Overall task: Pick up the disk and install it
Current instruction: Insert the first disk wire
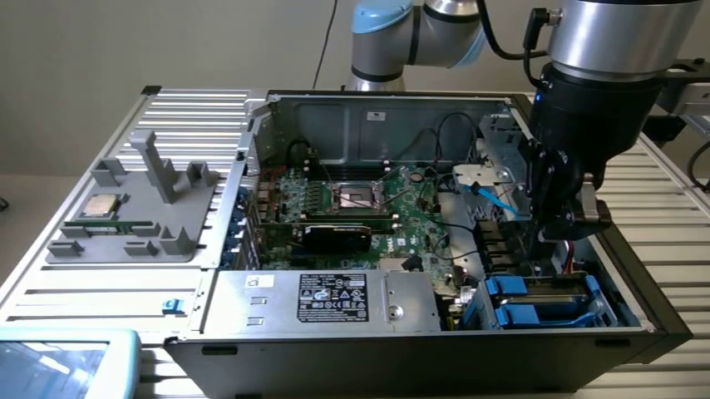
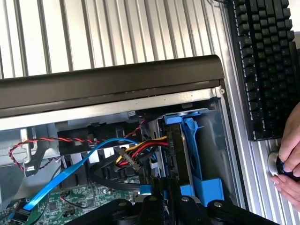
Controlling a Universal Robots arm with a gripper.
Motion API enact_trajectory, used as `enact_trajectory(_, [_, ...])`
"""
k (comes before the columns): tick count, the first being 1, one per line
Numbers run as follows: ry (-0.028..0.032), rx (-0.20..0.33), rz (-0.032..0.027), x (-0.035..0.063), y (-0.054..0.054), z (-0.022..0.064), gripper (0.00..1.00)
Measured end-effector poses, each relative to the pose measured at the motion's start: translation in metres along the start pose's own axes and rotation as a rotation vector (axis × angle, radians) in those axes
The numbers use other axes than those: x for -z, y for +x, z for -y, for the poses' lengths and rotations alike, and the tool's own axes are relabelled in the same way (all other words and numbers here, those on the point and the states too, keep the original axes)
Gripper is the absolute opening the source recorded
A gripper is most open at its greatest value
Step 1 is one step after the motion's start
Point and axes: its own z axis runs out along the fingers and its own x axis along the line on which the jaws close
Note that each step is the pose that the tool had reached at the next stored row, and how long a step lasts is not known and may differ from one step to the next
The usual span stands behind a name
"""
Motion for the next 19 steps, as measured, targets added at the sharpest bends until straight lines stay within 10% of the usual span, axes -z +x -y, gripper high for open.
enact_trajectory(14, [0.0008,0.0,0.0003,-0.0005,-0.002,-0.0025,0.16])
enact_trajectory(19, [0.0104,0.001,0.0019,-0.0016,-0.0062,-0.0058,0.16])
